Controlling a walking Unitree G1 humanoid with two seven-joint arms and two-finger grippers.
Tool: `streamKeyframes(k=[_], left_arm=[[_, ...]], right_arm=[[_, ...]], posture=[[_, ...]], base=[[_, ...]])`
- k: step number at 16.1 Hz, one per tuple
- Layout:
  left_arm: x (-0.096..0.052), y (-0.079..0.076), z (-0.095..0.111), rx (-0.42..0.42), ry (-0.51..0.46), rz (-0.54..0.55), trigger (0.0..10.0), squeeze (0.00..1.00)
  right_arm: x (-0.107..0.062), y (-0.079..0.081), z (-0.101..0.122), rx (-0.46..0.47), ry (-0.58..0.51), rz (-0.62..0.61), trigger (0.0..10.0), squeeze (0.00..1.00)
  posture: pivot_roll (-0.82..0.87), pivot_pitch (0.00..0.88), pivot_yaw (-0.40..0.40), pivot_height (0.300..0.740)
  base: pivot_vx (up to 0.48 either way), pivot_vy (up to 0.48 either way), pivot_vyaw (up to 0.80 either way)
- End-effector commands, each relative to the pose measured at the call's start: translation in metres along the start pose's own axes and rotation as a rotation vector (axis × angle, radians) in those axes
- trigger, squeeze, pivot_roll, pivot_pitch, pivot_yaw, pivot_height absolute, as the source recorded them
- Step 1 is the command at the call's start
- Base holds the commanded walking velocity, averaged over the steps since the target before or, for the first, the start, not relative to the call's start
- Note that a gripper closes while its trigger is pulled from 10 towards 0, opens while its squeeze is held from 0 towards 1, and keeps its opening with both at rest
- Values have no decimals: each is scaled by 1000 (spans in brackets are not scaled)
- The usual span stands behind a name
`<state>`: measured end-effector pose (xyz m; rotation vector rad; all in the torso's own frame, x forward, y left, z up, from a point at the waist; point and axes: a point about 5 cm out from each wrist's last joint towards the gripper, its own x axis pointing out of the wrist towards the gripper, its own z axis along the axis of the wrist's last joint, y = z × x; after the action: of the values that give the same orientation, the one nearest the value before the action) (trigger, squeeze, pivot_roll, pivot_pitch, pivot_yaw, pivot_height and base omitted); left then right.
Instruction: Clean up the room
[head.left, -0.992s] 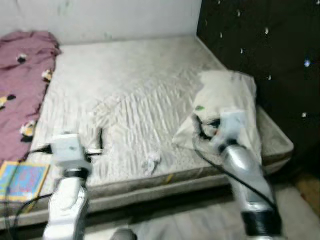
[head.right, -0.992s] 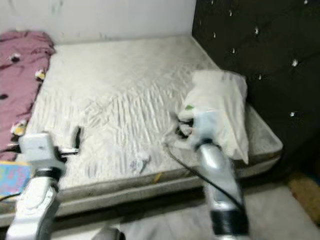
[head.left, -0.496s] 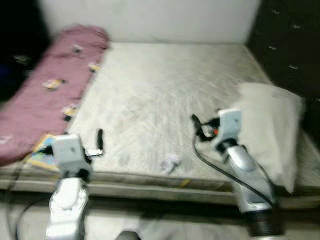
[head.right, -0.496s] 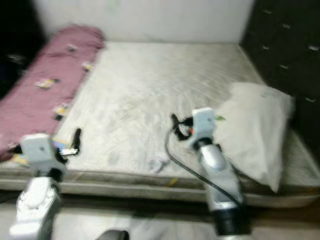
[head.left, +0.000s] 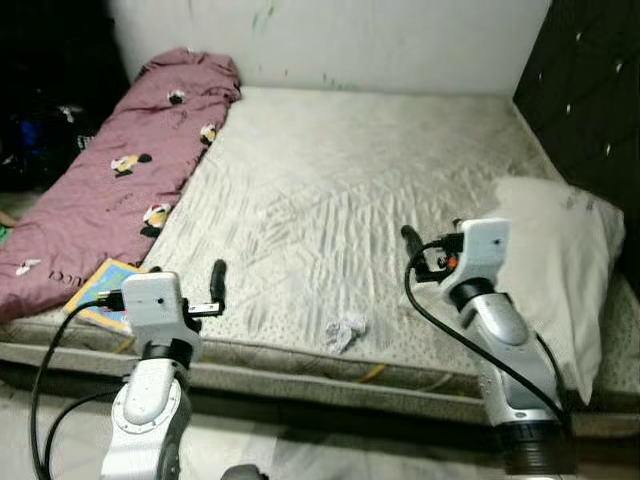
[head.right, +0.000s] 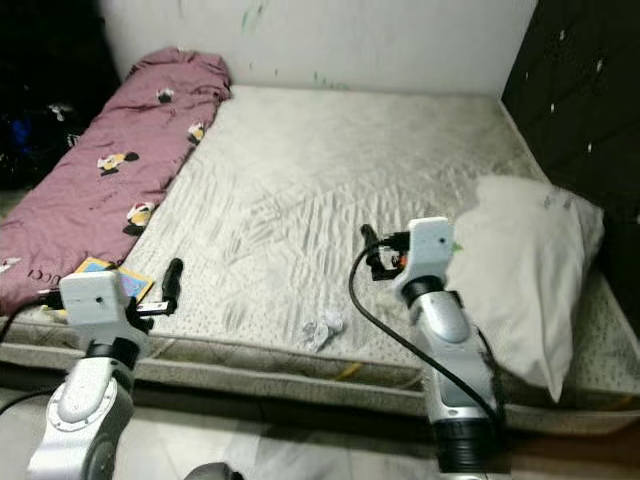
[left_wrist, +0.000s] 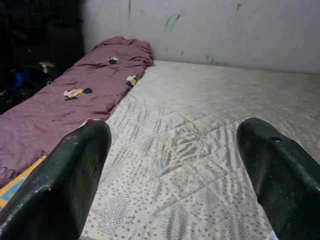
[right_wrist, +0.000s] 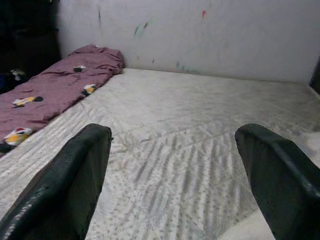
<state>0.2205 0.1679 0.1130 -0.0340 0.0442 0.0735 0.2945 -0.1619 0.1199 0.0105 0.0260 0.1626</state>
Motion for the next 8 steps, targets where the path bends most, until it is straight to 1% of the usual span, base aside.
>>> streamKeyframes(k=[1, 2, 8], left_arm=[[1, 1, 3, -1, -16, 5, 10000, 0], [1, 1, 3, -2, -16, 5, 10000, 0], [2, 1, 2, -3, -16, 8, 10000, 0]], right_arm=[[4, 0, 1, 1, 8, -4, 10000, 0], [4, 0, 2, 1, 4, -4, 10000, 0], [6, 0, 3, -8, -7, 1, 10000, 0]], posture=[[30, 0, -28, 740], [30, 0, -28, 740], [31, 0, -33, 740]], base=[[307, 0, 0], [304, 0, -800], [309, 0, 0]])
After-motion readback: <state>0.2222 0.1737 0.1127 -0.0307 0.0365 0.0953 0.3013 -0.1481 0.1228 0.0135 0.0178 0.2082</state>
